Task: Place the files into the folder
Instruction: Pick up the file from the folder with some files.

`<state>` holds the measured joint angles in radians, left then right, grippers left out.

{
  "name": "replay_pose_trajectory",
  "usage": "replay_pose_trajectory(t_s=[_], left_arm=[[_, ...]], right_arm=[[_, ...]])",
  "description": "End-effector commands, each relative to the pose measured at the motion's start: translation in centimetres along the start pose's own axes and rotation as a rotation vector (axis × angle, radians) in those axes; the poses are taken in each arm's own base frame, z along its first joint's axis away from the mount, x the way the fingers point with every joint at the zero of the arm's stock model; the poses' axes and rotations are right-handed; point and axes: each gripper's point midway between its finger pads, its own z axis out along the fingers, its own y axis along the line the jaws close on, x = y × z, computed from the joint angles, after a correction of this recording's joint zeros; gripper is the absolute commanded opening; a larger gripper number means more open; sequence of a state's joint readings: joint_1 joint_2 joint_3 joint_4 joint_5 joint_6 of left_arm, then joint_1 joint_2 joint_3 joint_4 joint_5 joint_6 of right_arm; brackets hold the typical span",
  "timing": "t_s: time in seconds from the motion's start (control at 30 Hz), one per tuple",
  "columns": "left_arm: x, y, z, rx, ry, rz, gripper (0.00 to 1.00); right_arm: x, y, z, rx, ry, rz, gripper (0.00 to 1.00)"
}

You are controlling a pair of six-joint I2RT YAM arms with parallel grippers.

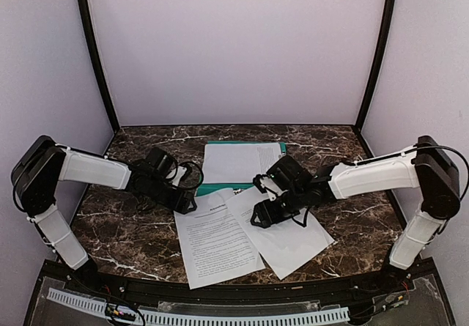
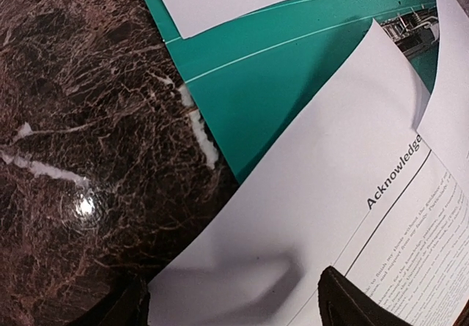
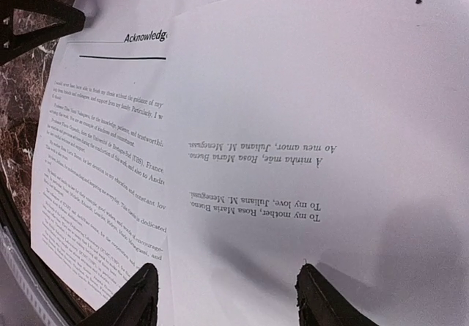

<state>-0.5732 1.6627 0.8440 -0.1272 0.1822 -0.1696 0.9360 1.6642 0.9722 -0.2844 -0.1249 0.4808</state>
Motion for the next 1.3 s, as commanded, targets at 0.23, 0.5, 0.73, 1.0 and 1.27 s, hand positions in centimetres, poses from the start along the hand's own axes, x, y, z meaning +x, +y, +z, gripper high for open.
replay_pose_trajectory(t_s=[0.23, 0.5, 0.73, 1.0, 1.27], left_arm=[[4.1, 0.5, 1.2, -0.114, 0.112, 0.072, 0.45], [4.3, 0.9, 1.2, -0.133, 0.107, 0.066, 0.10], [3.6, 0.9, -0.2, -0.151, 0.085, 0.073, 0.03], [6.1, 3.9, -0.1, -0.306, 0.169, 0.038, 0.01], [6.1, 5.5, -1.2, -0.415, 0.164, -0.019, 0.01]], right_arm=[[2.3, 0.1, 2.9, -0.061, 0.054, 0.000, 0.61], [3.1, -0.1, 3.7, -0.063, 0.086, 0.015, 0.59], [3.2, -1.7, 3.5, 0.034, 0.103, 0.036, 0.58], [6.0, -7.4, 1.9, 0.325, 0.187, 0.157, 0.57], [4.9, -6.9, 0.3, 0.316, 0.122, 0.149, 0.60]])
